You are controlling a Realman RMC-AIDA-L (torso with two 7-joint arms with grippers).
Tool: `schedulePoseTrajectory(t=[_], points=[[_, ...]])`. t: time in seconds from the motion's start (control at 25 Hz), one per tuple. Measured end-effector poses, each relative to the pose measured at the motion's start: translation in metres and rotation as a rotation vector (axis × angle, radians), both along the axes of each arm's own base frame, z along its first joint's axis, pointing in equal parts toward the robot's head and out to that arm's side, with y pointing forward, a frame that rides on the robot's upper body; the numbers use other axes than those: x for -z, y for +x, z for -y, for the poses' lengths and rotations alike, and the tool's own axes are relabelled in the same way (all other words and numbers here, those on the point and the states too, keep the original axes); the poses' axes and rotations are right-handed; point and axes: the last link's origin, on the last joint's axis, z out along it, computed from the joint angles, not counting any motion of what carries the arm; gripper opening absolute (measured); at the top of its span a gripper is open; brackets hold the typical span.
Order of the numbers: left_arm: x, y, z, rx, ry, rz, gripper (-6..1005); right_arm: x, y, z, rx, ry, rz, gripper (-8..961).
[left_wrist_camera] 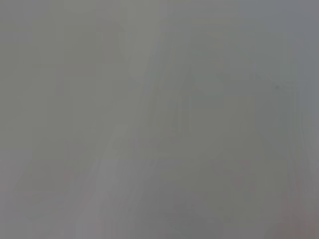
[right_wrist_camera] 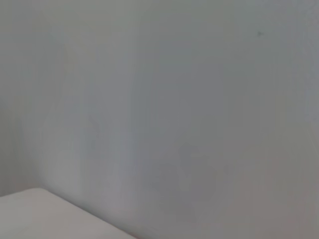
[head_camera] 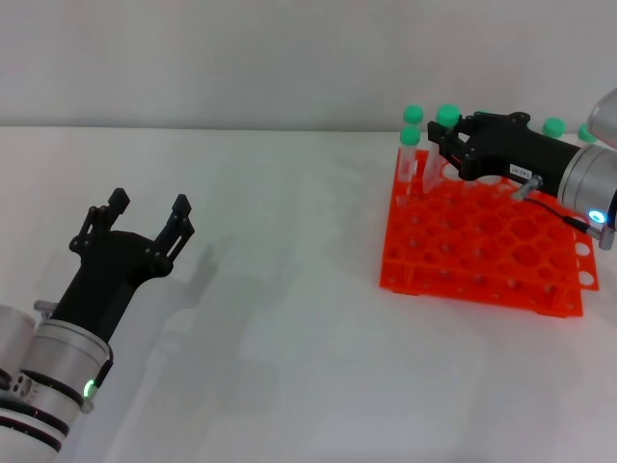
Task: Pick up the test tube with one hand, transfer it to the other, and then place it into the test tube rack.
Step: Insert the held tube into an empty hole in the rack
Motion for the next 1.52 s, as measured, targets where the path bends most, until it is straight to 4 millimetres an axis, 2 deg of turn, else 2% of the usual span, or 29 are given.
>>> schedulePoseTrajectory(t=[0.76,1.52], points=[[0.001,0.001,-0.001,0.005,-0.003,0.001,825,-0.011,0.002,-0.003,0.012,0.036,-0.036,205],[0.002,0.007,-0.005,0.024,-0.006,0.005,825,0.000,0.017,-0.002,0.065,0.040,0.025,204]])
